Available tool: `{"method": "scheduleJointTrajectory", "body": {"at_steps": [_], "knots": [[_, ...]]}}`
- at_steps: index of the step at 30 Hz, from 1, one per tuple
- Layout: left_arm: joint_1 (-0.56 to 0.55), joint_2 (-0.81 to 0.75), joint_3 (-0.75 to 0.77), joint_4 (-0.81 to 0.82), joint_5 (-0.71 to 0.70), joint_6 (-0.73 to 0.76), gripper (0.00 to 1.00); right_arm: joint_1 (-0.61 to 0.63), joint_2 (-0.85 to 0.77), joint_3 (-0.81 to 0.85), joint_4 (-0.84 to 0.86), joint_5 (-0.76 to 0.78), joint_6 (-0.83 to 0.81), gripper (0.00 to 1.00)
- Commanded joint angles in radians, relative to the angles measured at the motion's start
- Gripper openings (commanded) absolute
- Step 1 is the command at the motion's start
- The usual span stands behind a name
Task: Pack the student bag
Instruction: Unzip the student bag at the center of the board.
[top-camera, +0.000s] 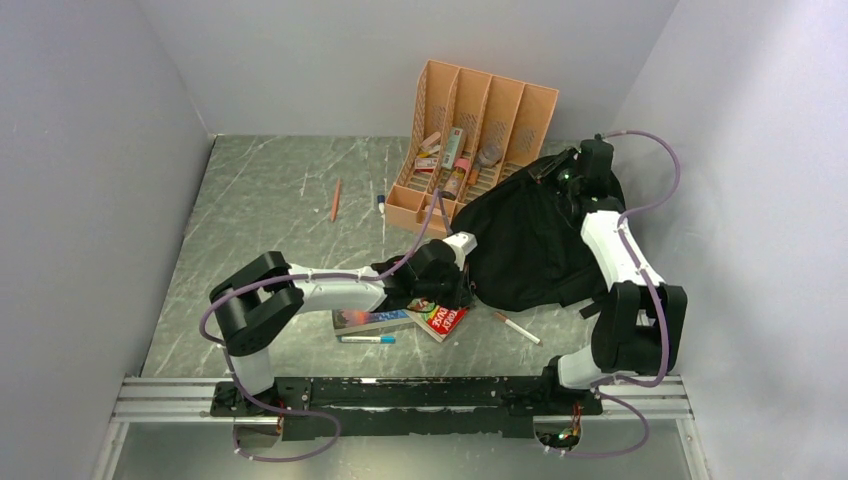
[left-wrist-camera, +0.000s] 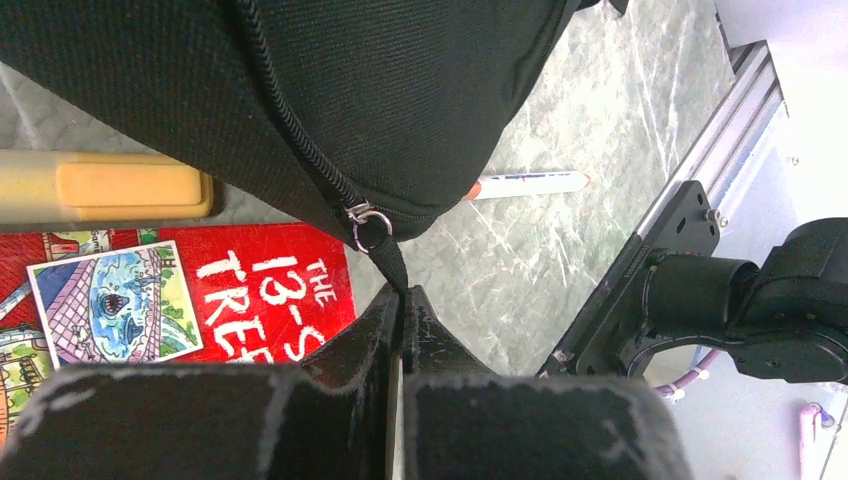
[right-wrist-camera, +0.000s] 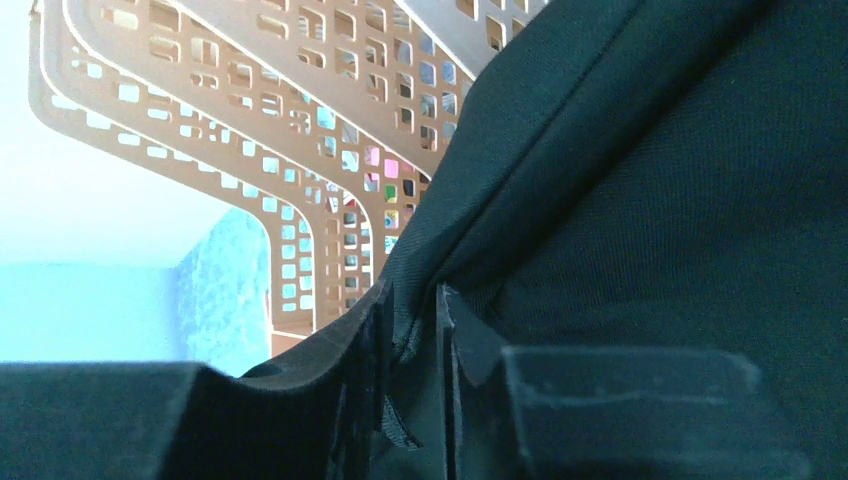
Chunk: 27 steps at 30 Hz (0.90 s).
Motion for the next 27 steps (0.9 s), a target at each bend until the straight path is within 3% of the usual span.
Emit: {"method": "scheduleJointTrajectory", "body": {"at_steps": [1, 5, 7, 11, 19, 27], "knots": [[-0.001, -0.003, 0.021, -0.011, -0.025, 0.008, 0.05, -0.012, -0.090, -0.025, 0.017, 0.013, -0.031, 0.32], [0.025, -0.008, 0.000, 0.001, -0.005, -0.001, 0.05, -0.012, -0.167, -0.064, -0.041, 0.037, -0.060, 0.55], [0.036, -0.015, -0.010, 0.006, 0.007, 0.001, 0.05, -0.011, -0.203, -0.077, -0.068, 0.035, -0.078, 0.59], [0.043, -0.023, -0.016, 0.014, 0.019, 0.018, 0.05, 0.013, -0.279, -0.143, -0.086, -0.023, -0.064, 0.59], [0.051, -0.014, -0.014, 0.023, 0.055, 0.026, 0.05, 0.178, -0.393, -0.232, -0.244, 0.021, -0.053, 0.59], [0.051, -0.009, -0.005, 0.050, 0.128, 0.042, 0.19, 0.357, -0.544, -0.393, -0.327, 0.038, 0.100, 0.58]]}}
